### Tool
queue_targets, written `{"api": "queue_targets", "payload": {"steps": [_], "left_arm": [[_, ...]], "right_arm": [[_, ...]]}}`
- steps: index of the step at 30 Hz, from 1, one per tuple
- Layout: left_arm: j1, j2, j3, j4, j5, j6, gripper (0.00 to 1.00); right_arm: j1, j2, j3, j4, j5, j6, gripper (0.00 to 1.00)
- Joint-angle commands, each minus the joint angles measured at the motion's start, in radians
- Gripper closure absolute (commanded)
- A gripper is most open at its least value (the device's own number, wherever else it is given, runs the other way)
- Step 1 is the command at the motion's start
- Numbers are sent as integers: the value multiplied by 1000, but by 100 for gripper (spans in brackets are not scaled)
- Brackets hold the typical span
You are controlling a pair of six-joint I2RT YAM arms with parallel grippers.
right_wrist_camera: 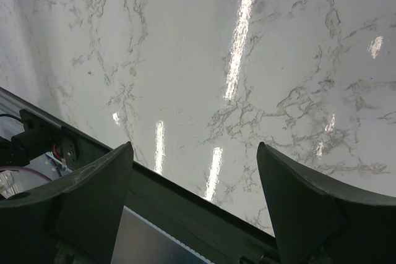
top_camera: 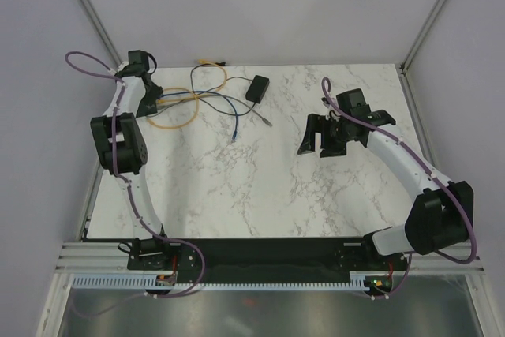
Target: Pull the plug from the switch port
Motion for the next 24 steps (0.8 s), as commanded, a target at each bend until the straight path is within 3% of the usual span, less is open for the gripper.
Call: {"api": "queue_targets", "payload": {"steps": [1,24], "left_arm": [[-6,34,47,15,-33,-75,59],[-51,187,139,15,-71,-253,56]], "right_arm": [[0,22,48,-10,26,-18,11],[-23,88,76,-33,33,-42,11]]}}
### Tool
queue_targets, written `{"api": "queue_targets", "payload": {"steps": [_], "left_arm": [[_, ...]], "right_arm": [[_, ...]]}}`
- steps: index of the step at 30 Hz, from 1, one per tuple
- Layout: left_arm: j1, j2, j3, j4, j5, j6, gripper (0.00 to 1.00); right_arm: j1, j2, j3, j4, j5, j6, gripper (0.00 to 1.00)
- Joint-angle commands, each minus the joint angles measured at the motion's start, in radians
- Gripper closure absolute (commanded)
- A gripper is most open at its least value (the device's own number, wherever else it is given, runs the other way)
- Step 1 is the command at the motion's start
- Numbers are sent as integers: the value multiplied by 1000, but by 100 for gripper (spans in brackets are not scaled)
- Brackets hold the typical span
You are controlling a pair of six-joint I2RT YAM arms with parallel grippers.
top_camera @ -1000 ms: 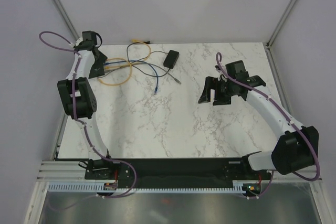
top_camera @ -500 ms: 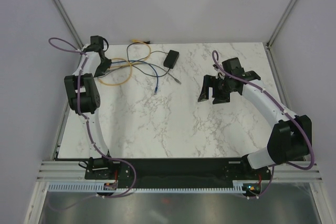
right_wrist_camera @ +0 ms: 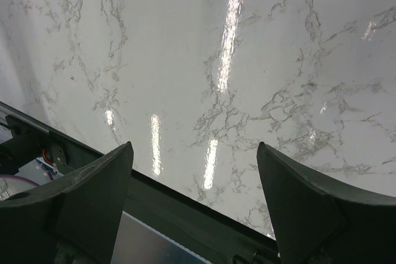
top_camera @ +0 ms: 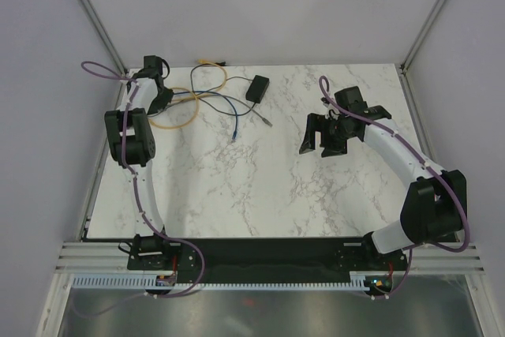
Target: Pull the plug from the switch port
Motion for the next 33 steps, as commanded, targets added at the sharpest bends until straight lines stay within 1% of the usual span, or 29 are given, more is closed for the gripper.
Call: {"api": "queue_targets", "payload": {"steps": [1,5,8,14,15,17,20,21,23,26,27,29,32,33], "left_arm": [[-2,21,57,15,-43,-63,55],[-4,57,114,13,-11,-69,55],[-7,76,128,15,1,-73,56],[-19,68,111,13,-7,-57,63],[-20,65,105,13,-8,-54,66],[-20,59,86,13,-8,-52,68],[-25,51,65,13,1,-49,76],[-25,47,56,13,3,-44,81],[-25,35,43,13,3,-38,86],[-27,5,13,15,7,-20,96],[-28,-4,-9,15,9,-14,98],[-31,-37,-36,15,15,6,98],[-42,-91,-133,16,21,-7,98],[-51,-131,-189,18,19,-17,98]], "right_arm": [[-10,8,41,-11,8,-22,11],[-13,19,42,-14,3,-24,11],[-18,31,50,-17,2,-27,11],[-21,46,61,-20,-5,-30,11],[-21,46,61,-22,-5,-31,11],[-21,50,62,-20,-6,-31,11],[-19,54,61,-20,-8,-31,11],[-21,53,61,-20,-8,-33,11],[-21,56,58,-22,-11,-34,11],[-21,54,52,-20,-15,-36,11],[-22,51,50,-19,-15,-37,11],[-21,50,46,-20,-17,-39,11],[-21,46,36,-14,-21,-44,11],[-19,45,33,-13,-24,-42,11]]}}
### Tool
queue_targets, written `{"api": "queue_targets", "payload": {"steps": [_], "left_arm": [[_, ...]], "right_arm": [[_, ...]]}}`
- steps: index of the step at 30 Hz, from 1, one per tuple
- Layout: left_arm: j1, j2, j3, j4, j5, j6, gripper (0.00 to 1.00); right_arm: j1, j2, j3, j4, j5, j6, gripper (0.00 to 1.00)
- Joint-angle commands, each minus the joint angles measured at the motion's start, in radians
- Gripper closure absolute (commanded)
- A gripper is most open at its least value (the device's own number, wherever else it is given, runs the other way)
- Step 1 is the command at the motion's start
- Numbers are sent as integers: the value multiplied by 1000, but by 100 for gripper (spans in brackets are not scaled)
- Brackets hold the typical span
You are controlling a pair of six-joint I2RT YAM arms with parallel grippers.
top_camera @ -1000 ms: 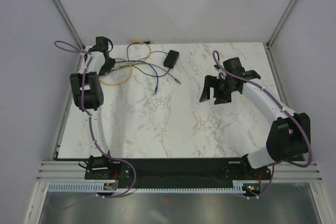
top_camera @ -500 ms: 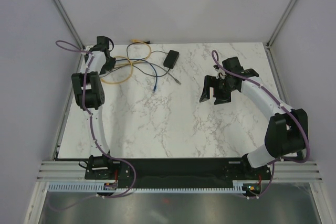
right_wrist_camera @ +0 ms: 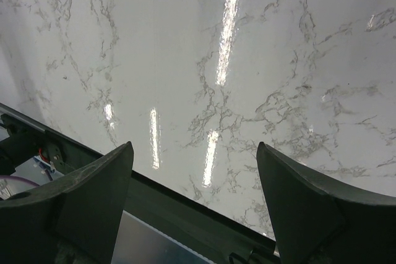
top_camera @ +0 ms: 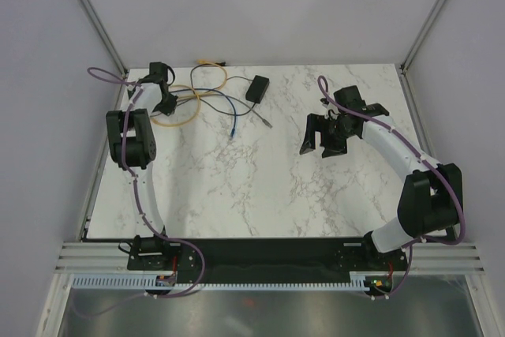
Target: Pull the plug from the switch port
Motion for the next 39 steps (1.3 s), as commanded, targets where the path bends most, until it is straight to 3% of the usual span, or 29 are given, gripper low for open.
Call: {"api": "queue_targets", "payload": {"steps": [1,9,10,11,13,14,16,26,39], "left_arm": [[-26,-123,-119,-18,-2,0,98],[-36,-268,-285,27,-9,22,98],[-36,-280,-287,42,-14,37,93],[-35,-277,-281,56,-17,69,79],[-24,-247,-229,53,12,89,64],[-23,-234,-187,53,24,94,51],[-21,-198,-147,50,39,86,45],[-19,8,161,33,82,28,44],[-10,79,189,14,63,-29,44]], "right_arm": [[-3,-3,9,6,-23,-22,11],[-3,-41,-32,34,-58,-11,11],[-3,-46,-37,34,-62,-11,11],[-3,-49,-40,34,-64,-8,11],[-3,-61,-41,32,-67,-8,11],[-3,-64,-41,32,-64,-7,11],[-5,-71,-41,32,-58,-7,11],[-3,-22,-6,29,-30,12,11],[-3,47,35,31,-13,33,11]]}}
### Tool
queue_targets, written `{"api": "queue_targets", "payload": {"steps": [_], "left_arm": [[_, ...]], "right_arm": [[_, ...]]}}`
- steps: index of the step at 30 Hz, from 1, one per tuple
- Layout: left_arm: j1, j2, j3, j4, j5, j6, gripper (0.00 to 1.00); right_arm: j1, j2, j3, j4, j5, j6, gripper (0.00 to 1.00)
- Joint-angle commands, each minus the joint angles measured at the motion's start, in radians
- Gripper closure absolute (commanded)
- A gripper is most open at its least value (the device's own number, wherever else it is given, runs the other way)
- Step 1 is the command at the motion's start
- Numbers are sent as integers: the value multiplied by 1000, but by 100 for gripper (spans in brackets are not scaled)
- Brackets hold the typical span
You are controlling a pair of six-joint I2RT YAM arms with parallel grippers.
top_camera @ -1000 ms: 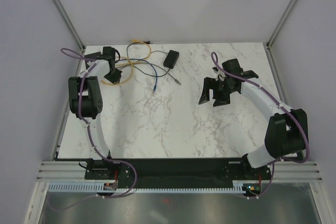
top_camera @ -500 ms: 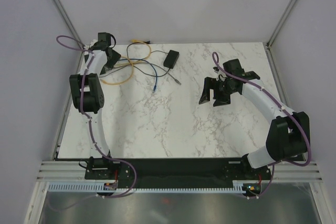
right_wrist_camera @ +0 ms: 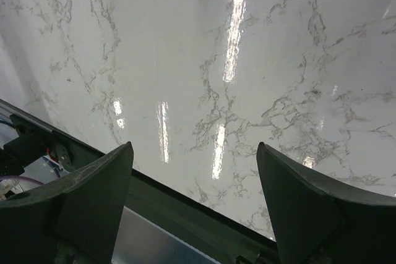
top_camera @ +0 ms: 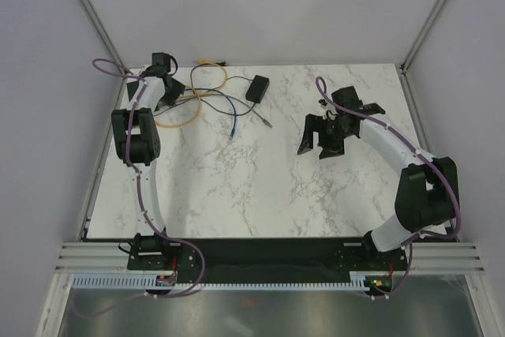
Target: Pull the plug from the switch port
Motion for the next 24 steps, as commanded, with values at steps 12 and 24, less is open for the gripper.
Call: {"api": "queue_targets", "payload": {"steps": [12,24], "left_arm": [[26,35,30,-24,-30,-93,53],[35,67,45,-33,-1,-61,73]], "right_arm": [[-3,28,41,17,20,23,11],[-3,33,40,16,17,20,12]]}}
